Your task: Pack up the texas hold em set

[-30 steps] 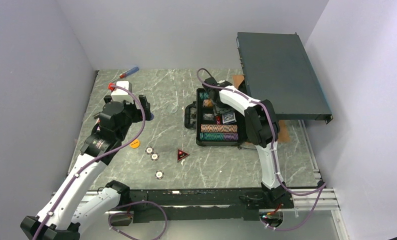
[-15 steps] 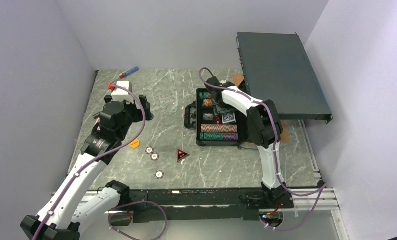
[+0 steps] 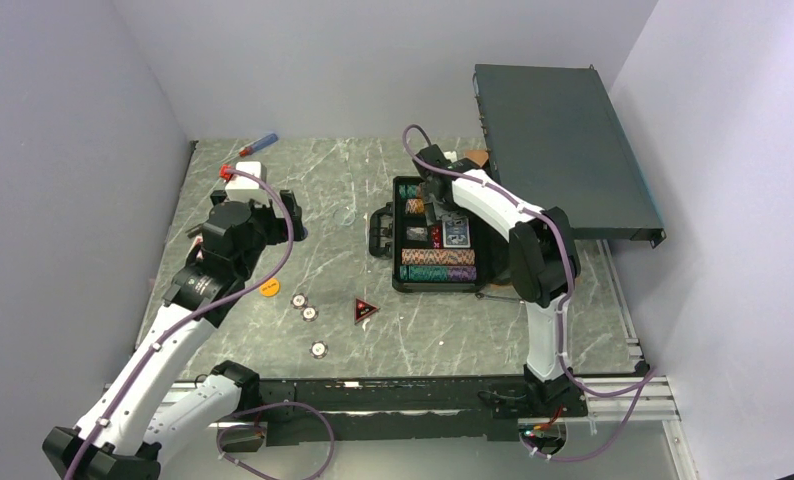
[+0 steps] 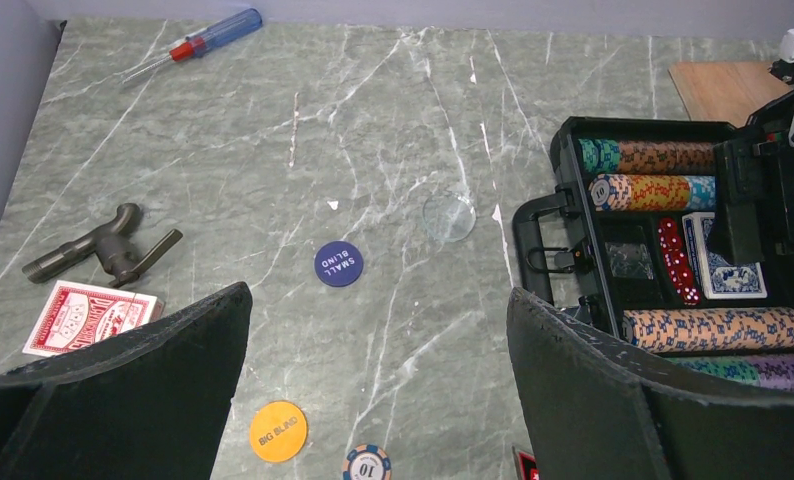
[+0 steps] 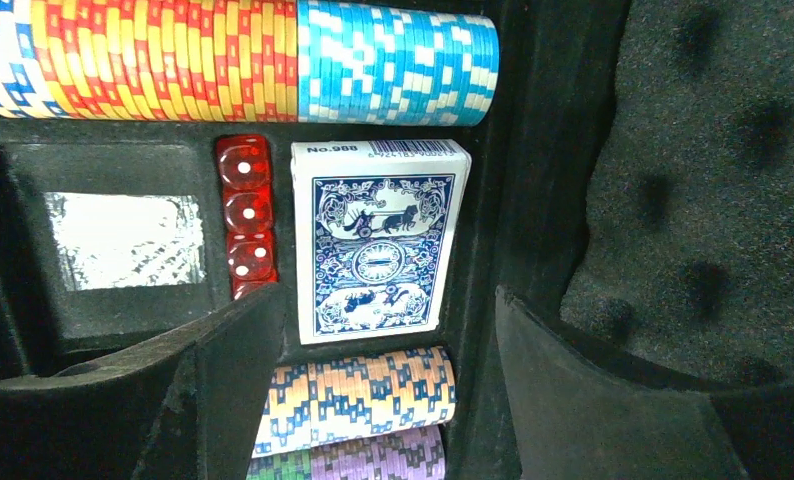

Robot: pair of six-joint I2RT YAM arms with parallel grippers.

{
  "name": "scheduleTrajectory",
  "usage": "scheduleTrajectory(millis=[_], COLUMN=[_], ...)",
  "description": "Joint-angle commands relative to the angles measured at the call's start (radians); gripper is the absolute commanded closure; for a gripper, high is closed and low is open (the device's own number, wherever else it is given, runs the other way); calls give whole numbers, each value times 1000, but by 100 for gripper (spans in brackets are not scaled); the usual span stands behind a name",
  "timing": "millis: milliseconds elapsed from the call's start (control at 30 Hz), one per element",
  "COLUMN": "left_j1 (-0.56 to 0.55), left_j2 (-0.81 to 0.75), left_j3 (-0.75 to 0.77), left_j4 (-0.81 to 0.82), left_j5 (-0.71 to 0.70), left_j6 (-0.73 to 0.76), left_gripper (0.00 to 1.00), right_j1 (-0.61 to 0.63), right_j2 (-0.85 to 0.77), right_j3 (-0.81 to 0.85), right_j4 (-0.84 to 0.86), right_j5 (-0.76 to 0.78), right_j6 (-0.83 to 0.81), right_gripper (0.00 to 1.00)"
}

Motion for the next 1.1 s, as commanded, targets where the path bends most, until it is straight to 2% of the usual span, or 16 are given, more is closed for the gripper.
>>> scheduleTrajectory(millis=[0, 100, 133, 167, 233, 267, 333, 600, 833, 967, 1067], left_j1=[1, 1, 1, 1, 1, 1, 1, 1, 2, 2, 2], left_j2=[5, 8, 8, 8, 8, 9, 12, 21, 13, 21, 24], left_j3=[34, 35, 35, 35, 34, 33, 34, 37, 37, 37, 38], left_j4=[13, 11, 12, 12, 15, 15, 15, 12, 12, 13, 9], left_j5=[18, 16, 19, 22, 29, 32, 35, 35, 27, 37, 28], left_j6=[-4, -4, -4, -5, -7, -8, -7, -8, -7, -9, -9], left_gripper=[1, 1, 1, 1, 1, 1, 1, 1, 1, 1, 1], right_j1=[-1, -1, -1, -2, -1, -3, -8, -15, -8, -9, 4], right_j2=[10, 0, -1, -1, 9, 12, 35, 139, 82, 94, 60], right_j3=[9, 13, 14, 13, 14, 6, 13, 73, -116, 0, 72], right_j4=[-24, -13, -7, 8, 38, 71, 117, 129, 179, 102, 66], right_j5=[29, 55, 74, 99, 160, 172, 173, 136, 75, 132, 111], right_j6=[-10, -15, -19, -25, -25, -31, -34, -30, 12, -15, -29], right_gripper=[21, 23, 32, 45, 80, 90, 100, 100, 100, 100, 98])
